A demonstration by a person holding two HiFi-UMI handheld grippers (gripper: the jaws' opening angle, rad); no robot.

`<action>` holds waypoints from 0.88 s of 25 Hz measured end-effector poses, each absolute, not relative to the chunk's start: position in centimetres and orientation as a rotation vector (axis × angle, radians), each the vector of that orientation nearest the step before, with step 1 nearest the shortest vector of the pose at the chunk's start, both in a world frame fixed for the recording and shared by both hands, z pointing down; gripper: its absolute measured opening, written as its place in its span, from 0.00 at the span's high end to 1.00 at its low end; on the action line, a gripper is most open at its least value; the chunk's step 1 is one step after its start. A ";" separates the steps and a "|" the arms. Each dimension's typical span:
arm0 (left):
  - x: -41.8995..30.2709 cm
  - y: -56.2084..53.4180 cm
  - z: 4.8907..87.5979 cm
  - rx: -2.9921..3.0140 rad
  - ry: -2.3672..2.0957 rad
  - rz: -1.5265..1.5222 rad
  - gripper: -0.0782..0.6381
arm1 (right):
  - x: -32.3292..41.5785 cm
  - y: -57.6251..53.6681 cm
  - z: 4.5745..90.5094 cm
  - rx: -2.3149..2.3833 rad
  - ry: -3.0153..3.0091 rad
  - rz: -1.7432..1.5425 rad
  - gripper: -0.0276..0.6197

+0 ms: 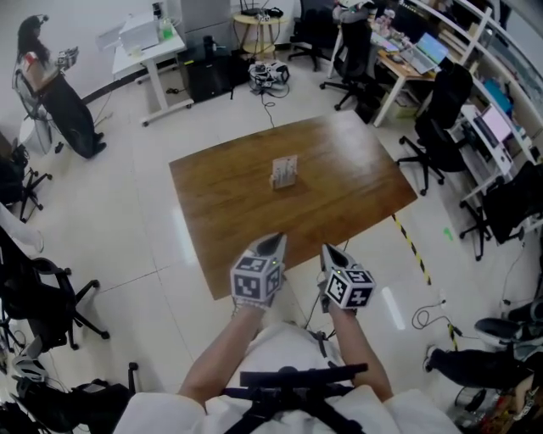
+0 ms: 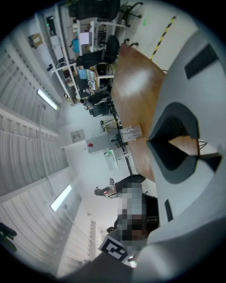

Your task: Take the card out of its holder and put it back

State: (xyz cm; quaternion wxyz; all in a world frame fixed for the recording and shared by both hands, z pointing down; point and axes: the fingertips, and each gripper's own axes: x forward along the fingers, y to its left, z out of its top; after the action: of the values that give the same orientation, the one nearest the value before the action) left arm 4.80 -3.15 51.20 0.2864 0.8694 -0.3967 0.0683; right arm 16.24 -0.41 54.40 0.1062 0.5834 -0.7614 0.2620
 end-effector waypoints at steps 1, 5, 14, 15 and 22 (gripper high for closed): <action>5.3 -3.0 51.2 2.326 -1.058 0.187 0.90 | 16.7 -0.3 54.8 1.721 -2.243 0.797 0.97; 6.5 -2.6 51.2 2.332 -1.065 0.204 0.90 | 18.2 -0.5 55.0 1.721 -2.246 0.805 0.97; 7.6 -3.3 51.1 2.328 -1.078 0.216 0.90 | 18.9 -1.3 52.7 1.727 -2.286 0.738 0.97; 7.9 -3.3 51.0 2.330 -1.074 0.215 0.90 | 19.1 -1.2 52.7 1.727 -2.284 0.733 0.97; 9.9 -3.0 51.2 2.345 -1.036 0.226 0.90 | 20.7 -0.7 52.6 1.747 -2.264 0.728 0.97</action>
State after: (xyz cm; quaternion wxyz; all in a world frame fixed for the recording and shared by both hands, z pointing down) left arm 9.88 -2.98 51.15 0.2803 0.8747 -0.3864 0.0844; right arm 20.69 -0.67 52.58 0.0953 0.5893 -0.7638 0.2455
